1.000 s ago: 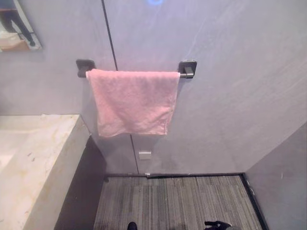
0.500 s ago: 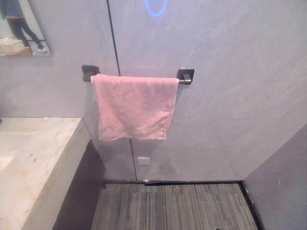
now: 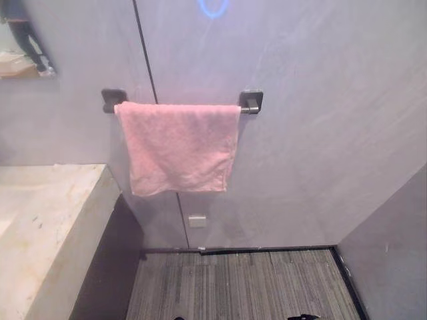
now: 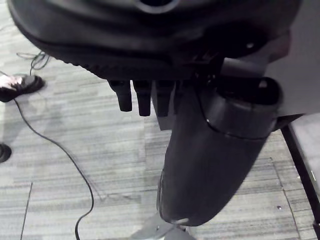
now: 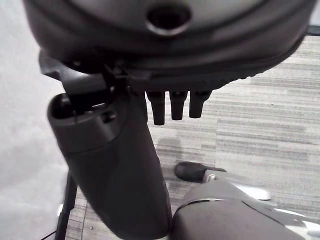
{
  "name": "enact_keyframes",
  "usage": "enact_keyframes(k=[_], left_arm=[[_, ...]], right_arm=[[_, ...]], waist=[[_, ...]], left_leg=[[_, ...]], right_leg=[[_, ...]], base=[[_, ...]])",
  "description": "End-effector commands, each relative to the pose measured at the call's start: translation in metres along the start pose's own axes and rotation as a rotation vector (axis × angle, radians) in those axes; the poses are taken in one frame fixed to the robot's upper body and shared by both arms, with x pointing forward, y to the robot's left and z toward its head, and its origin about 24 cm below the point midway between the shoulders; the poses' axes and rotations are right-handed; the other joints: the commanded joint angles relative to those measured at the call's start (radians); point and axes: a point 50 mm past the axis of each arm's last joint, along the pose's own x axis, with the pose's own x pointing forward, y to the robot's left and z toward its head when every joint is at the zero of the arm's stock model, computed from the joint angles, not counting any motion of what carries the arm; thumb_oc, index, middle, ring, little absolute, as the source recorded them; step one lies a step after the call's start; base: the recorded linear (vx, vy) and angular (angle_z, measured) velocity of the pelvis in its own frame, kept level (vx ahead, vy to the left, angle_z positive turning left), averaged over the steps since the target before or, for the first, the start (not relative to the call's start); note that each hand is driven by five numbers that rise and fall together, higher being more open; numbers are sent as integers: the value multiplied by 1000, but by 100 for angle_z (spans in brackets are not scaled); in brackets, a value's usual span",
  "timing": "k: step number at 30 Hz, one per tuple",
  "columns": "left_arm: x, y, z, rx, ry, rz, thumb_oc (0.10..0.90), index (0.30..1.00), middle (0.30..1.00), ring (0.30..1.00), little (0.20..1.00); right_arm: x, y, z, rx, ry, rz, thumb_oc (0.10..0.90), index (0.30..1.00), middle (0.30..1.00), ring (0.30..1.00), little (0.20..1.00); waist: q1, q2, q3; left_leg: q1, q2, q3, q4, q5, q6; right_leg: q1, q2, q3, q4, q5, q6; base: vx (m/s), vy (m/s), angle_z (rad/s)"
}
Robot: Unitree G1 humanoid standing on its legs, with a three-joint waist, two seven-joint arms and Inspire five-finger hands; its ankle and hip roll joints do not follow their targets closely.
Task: Organize the bathroom.
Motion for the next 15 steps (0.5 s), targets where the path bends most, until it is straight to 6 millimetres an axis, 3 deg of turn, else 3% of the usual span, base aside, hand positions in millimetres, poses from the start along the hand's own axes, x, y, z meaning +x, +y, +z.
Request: enact_keyframes(k=[1, 7, 8, 10, 11, 13, 15], left_arm=[[2, 13, 3, -43, 12, -19, 800, 900, 900, 900, 900], [3, 10, -7, -47, 42, -43, 800, 900, 900, 900, 900], [3, 11, -8, -52, 39, -44, 800, 900, 900, 900, 900], [4, 12, -11, -74, 37, -39, 800, 900, 900, 900, 900], [4, 12, -11, -78, 38, -38, 800, 900, 900, 900, 900], [4, 16, -6, -94, 21, -30, 800, 900, 900, 900, 900], [3, 17, 4, -83, -9, -20, 800, 900, 900, 900, 900]], right_arm=[[0, -7, -15, -67, 52, -48, 800, 900, 900, 900, 900], [0, -10, -25, -75, 100, -67, 800, 900, 900, 900, 900], [0, -11, -26, -79, 105, -71, 800, 900, 900, 900, 900], [0, -14, -27, -118, 113, -74, 800, 900, 900, 900, 900], [0, -14, -27, -123, 113, -74, 800, 900, 900, 900, 900], [0, -16, -24, -144, 109, -76, 800, 900, 900, 900, 900], [0, -19, -22, -131, 101, -77, 800, 900, 900, 900, 900]], waist=[[-4, -2, 48], [-21, -9, 52], [-20, -21, 56], [-19, -59, 61], [-19, -60, 62], [-23, -81, 66], [-34, -79, 60]], left_leg=[[-24, 92, 87, 43, -60, 1], [-48, 125, 161, 108, -56, -16], [-61, 130, 176, 185, -89, 8], [-60, 115, 184, 366, -207, 48], [-62, 115, 184, 375, -212, 50], [-45, 88, 217, 550, -288, 88], [7, 67, 242, 595, -312, 86]], right_leg=[[-95, -20, -50, 147, -75, 38], [-76, -15, -87, 149, -91, 32], [-83, -25, -98, 159, -80, 22], [-88, -57, -102, 190, -78, 23], [-89, -57, -102, 191, -77, 23], [-109, -61, -110, 206, -62, 23], [-133, -48, -124, 211, -53, 25]], base=[[-42, -87, 11], [-5, -72, 51], [23, -31, 53], [-21, -26, 36], [-64, -26, 21], [-62, -25, 25], [-79, -5, 59]])
